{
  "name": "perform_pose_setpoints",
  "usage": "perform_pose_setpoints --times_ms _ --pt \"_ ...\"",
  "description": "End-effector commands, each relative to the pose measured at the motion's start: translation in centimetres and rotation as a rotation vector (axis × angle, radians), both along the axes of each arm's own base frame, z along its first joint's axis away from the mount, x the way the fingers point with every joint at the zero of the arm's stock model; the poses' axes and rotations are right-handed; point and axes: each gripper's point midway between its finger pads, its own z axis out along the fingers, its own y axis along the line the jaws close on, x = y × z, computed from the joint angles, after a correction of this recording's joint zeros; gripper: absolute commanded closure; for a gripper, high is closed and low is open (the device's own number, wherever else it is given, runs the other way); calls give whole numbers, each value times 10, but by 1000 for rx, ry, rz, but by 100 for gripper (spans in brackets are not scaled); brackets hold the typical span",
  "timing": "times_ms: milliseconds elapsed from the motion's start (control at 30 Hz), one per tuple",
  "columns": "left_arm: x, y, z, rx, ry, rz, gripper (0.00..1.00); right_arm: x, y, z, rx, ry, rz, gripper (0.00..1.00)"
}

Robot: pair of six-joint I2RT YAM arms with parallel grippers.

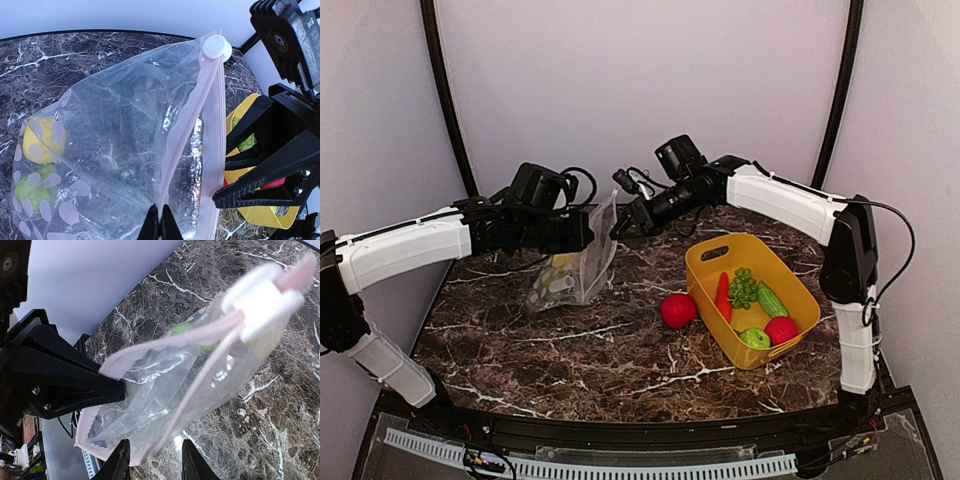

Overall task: Place the food in the zip-top bag and seal the zipper
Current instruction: Adjust the zipper food storage bag at the center of the board.

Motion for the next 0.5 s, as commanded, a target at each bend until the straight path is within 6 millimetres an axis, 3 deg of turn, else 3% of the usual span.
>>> perform_pose_setpoints --times_ms 0,100,233,267,367,467 --pt "-1 -4 -8 5 27 -23 99 -2 11 1 10 11 6 66" --pt "-1 -5 -9 12 29 -26 99 4 10 -9 -29 10 -29 72" --pt "1 11 -3 111 21 10 99 15 -5 -9 -85 -33 -100 100" --pt "7 19 10 148 -18 38 99 20 -13 -5 -94 -48 -127 100" --pt "6 39 24 253 -39 71 99 33 -32 2 -110 -77 -185 100" --pt "8 43 40 274 -71 75 99 36 -40 6 -111 -94 -194 100"
